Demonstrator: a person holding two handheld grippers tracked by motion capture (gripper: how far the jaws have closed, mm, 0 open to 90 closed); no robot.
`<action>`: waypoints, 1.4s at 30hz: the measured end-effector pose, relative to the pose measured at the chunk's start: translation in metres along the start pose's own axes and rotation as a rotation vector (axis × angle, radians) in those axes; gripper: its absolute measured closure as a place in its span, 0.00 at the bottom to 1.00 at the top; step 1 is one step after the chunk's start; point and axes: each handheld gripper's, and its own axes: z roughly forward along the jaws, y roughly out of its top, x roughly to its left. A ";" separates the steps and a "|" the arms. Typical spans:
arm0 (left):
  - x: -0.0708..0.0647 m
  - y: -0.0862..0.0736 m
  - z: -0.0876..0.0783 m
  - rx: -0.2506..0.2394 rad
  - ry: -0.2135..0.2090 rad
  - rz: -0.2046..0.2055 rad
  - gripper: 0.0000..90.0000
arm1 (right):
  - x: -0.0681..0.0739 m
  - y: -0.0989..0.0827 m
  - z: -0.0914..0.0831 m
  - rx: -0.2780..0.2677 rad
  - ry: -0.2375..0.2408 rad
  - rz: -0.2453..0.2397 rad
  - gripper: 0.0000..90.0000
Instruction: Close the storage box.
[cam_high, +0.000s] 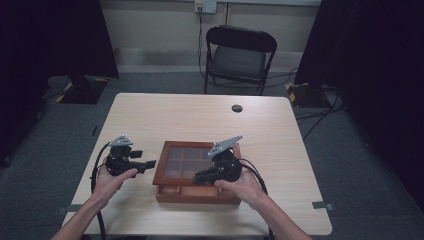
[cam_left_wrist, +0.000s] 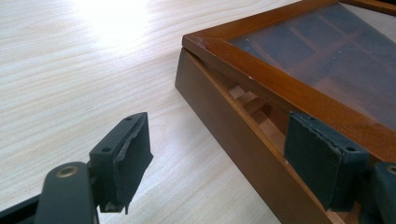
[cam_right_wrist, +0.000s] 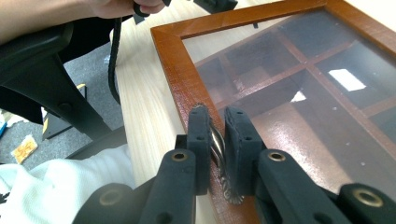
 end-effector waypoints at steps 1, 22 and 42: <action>0.000 0.000 0.000 0.002 0.000 0.000 0.25 | 0.000 -0.001 0.001 0.002 0.001 0.001 0.90; 0.000 0.000 0.003 0.018 0.000 -0.001 0.25 | -0.002 -0.021 0.024 0.092 -0.001 0.011 0.91; -0.001 0.000 0.005 0.039 -0.003 0.004 0.25 | -0.005 -0.029 0.033 0.106 0.010 0.040 0.90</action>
